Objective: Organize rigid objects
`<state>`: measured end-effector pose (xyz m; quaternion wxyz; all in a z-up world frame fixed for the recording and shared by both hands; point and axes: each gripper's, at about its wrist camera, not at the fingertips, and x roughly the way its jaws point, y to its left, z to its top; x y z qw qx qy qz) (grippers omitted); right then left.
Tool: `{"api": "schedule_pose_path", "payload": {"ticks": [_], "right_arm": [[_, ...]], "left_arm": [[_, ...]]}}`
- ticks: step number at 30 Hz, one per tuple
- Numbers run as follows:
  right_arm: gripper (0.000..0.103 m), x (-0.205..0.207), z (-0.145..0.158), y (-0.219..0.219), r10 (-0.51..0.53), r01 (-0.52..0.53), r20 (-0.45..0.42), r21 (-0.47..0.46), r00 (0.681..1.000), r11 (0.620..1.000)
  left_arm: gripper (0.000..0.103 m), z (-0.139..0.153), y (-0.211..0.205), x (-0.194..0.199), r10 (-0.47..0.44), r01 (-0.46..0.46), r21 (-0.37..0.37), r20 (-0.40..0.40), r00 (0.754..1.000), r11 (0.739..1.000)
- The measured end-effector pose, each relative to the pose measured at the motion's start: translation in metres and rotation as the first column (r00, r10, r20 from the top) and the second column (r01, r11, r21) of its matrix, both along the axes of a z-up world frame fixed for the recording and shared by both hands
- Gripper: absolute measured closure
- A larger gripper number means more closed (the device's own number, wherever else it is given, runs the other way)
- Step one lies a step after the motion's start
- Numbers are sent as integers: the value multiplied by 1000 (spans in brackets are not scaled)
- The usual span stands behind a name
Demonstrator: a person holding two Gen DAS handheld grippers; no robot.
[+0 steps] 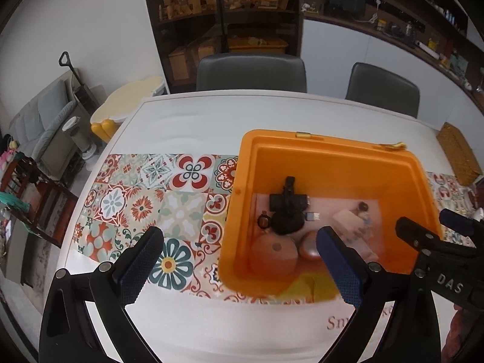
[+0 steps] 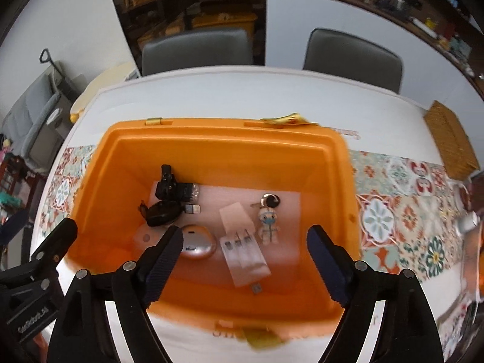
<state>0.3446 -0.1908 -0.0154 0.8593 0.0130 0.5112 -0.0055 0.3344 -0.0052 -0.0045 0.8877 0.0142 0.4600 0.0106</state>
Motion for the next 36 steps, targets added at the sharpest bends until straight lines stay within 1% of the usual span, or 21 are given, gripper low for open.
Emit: {"api": "schedule_pose_path", "payload": {"ticks": [5,11,14,22,29,36], "right_arm": [[16,-39,24,-4,-41,40,49,7,998,999],[15,-85,44,-3,-90,90,99,0,991,996],[15,-103,49,-2,-104,104,109,0,989,995],[15,-150,59,8,-108,111,139,-14,984,994],[15,-184,60,16,-115,120,153,-24,981,992],[15,-211,65,22,-122,130,177,-36,977,991]], "left_arm": [[0,15,3,-26,-35,36,-39,26,999,999],[0,32,3,-61,-69,70,-17,65,996,997],[0,37,6,-75,-78,80,-17,74,994,997],[0,43,12,-113,-99,96,28,94,991,995],[0,43,20,-144,-112,110,24,103,988,994],[0,42,23,-167,-138,139,-2,86,987,990]]}}
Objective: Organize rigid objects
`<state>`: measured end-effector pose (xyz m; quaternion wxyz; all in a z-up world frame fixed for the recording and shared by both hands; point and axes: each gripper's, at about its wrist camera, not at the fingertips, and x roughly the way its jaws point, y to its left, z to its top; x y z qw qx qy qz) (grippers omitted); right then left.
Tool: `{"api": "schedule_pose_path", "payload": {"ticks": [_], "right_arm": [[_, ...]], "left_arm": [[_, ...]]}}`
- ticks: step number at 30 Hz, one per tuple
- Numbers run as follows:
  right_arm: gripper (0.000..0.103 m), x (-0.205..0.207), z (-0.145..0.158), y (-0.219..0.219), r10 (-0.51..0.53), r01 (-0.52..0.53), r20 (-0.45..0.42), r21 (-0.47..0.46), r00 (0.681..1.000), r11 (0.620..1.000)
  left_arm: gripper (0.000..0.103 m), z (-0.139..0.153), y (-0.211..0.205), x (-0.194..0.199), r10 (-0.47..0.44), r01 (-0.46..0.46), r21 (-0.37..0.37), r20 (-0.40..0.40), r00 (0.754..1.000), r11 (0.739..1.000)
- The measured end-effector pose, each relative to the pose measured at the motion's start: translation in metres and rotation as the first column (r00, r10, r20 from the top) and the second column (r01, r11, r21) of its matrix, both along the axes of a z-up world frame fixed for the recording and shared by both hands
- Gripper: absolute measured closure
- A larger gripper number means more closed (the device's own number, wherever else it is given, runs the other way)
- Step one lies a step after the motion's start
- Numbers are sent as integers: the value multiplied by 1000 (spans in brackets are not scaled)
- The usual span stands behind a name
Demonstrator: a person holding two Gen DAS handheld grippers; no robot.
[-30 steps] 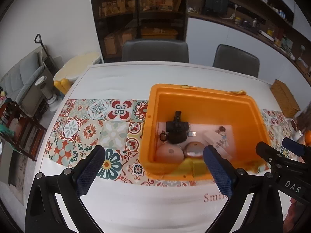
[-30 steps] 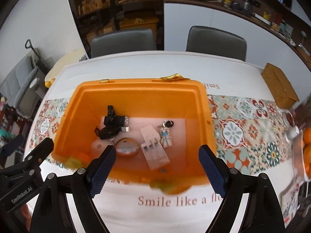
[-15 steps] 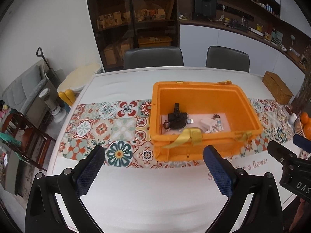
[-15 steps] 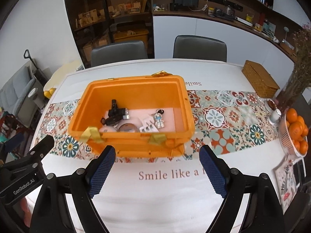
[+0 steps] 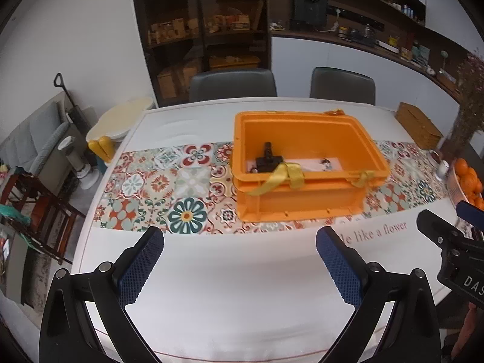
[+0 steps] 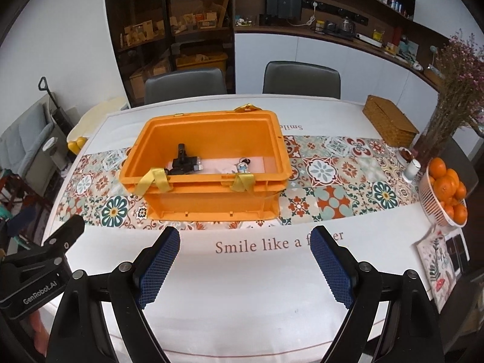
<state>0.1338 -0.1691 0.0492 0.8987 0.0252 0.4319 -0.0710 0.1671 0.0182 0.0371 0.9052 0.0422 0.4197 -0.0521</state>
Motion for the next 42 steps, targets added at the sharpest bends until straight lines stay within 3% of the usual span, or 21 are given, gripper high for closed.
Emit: {"api": "schedule_pose_path", "payload": {"ticks": [14,42], "right_arm": [[15,-28,0,2,-1,1,5,18,1000,1000],[15,-39,5,0,-15,15,17,7,1000,1000]], "left_arm": [[0,5,6,-26,-9,9,11,13,1000,1000],[0,12,3,-28,-11,11,1,0,1000,1000]]}}
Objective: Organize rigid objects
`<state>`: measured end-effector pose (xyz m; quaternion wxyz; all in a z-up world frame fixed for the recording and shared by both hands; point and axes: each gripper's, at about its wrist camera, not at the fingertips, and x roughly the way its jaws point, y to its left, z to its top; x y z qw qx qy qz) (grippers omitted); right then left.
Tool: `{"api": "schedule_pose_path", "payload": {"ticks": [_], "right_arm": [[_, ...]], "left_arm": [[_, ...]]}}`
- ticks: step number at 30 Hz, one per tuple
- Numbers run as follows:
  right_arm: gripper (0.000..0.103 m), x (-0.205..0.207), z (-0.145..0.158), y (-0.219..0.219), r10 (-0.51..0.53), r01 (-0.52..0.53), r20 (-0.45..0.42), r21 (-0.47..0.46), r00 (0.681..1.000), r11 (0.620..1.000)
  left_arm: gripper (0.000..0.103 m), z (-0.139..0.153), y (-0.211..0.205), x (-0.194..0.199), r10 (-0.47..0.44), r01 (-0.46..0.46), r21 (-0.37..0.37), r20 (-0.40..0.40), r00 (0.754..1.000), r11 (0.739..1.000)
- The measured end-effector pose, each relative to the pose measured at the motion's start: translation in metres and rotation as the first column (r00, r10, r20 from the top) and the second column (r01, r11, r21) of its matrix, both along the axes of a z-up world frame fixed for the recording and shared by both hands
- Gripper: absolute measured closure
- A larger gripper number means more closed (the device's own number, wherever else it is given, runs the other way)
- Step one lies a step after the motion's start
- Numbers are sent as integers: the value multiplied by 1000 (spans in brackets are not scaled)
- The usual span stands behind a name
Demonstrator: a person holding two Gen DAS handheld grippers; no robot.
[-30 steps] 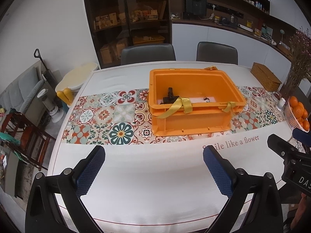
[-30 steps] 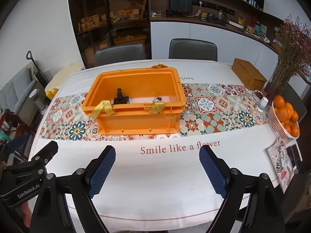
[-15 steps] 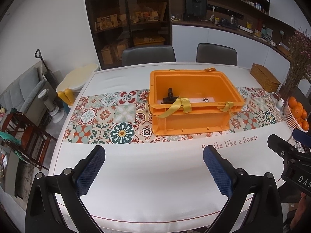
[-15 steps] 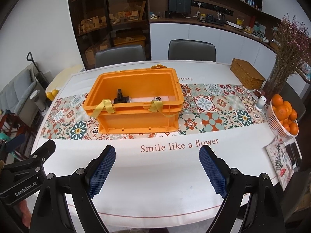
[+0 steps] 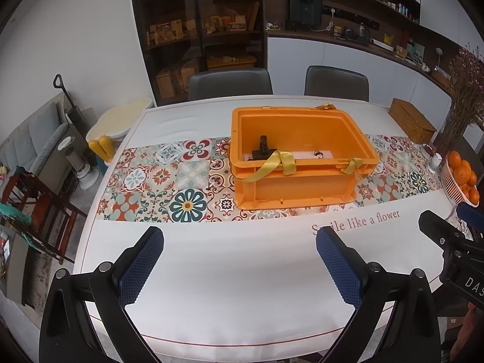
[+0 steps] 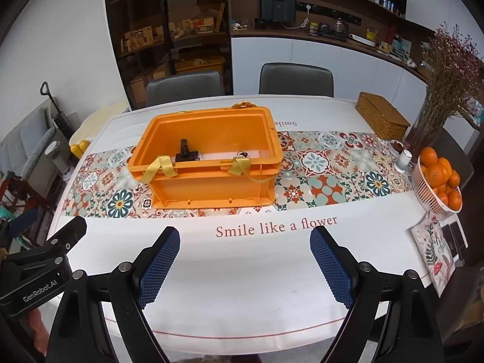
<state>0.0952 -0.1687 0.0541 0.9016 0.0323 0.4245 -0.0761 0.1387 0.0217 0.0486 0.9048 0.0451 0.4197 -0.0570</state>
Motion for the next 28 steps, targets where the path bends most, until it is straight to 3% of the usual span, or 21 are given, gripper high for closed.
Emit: {"api": "schedule_pose_path", "payload": {"ticks": [28], "right_arm": [[15,-2,0,-3,-7,7,-5,3,1000,1000]], "left_arm": [[0,-6,-6,-1,3,-3,-4,-14,1000,1000]]}}
